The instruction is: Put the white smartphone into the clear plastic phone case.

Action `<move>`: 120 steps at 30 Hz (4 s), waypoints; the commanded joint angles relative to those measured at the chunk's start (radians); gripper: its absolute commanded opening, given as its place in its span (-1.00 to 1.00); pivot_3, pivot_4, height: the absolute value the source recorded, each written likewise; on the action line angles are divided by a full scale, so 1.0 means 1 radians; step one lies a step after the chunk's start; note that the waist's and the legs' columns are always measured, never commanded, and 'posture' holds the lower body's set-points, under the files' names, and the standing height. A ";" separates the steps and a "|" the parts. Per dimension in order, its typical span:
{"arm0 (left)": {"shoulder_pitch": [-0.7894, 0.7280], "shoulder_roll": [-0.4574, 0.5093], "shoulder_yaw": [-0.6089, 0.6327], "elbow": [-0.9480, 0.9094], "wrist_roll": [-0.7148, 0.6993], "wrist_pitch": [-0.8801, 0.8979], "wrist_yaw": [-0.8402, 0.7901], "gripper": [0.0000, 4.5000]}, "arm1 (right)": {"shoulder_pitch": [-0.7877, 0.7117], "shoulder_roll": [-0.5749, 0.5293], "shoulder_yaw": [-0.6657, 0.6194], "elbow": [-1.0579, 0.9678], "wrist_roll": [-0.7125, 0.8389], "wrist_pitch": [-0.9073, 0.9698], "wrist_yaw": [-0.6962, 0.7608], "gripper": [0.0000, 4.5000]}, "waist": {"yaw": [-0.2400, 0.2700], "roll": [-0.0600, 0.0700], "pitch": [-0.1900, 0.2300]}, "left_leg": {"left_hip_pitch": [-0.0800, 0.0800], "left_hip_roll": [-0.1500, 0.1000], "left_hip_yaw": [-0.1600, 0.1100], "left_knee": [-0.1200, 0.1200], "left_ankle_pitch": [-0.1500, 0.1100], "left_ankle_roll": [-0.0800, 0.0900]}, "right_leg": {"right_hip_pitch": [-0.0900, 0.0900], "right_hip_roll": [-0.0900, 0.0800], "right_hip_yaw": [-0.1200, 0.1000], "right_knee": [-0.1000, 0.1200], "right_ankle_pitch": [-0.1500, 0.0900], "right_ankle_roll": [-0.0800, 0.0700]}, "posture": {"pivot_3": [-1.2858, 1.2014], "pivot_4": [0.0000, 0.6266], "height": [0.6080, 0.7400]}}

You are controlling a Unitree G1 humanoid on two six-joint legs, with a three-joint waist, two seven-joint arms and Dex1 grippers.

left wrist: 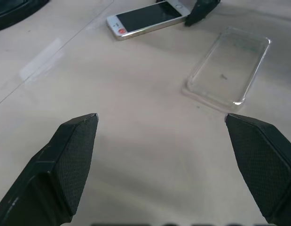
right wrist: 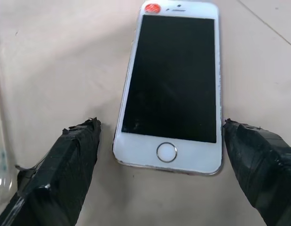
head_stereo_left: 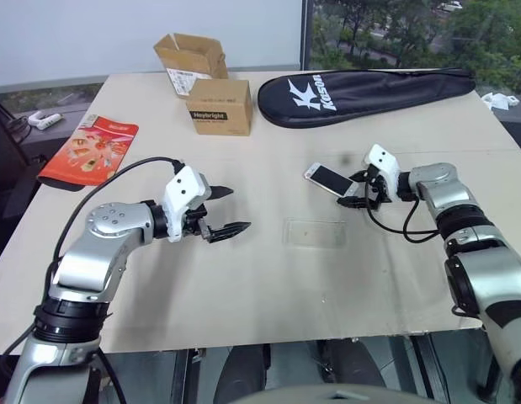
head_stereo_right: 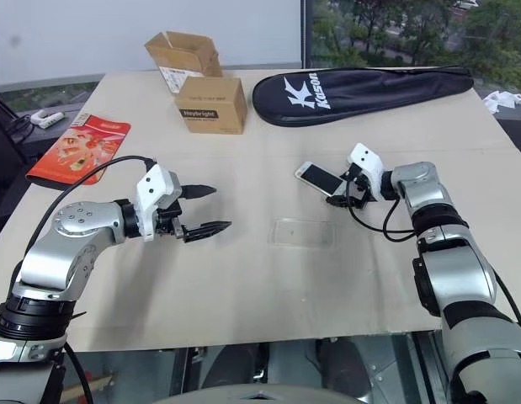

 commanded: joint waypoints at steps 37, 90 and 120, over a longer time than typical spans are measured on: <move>-0.082 -0.025 -0.022 0.069 0.022 -0.083 -0.036 1.00 | 0.221 -0.061 -0.055 -0.461 0.125 0.072 0.033 0.27 | 0.019 0.001 0.001 | -0.011 0.000 -0.002 -0.003 0.000 0.000 | -0.009 0.000 -0.002 -0.002 0.000 0.000 | 0.03 -0.52 1.00; -0.470 -0.323 -0.370 0.461 0.202 -0.199 -0.365 -0.99 | 0.397 -0.325 0.131 -0.998 0.210 0.235 0.225 0.27 | 0.034 0.001 0.002 | -0.013 -0.001 -0.001 0.001 0.000 0.000 | -0.007 0.000 -0.006 -0.002 0.000 0.001 | 0.03 -0.52 1.00; -0.475 -0.319 -0.376 0.370 0.219 -0.087 -0.336 -0.99 | 0.395 -0.315 0.123 -1.045 0.227 0.286 0.217 0.27 | 0.035 0.000 0.002 | -0.013 -0.001 -0.001 0.002 0.000 0.000 | -0.007 0.000 -0.006 -0.001 0.000 0.001 | 0.03 -0.52 1.00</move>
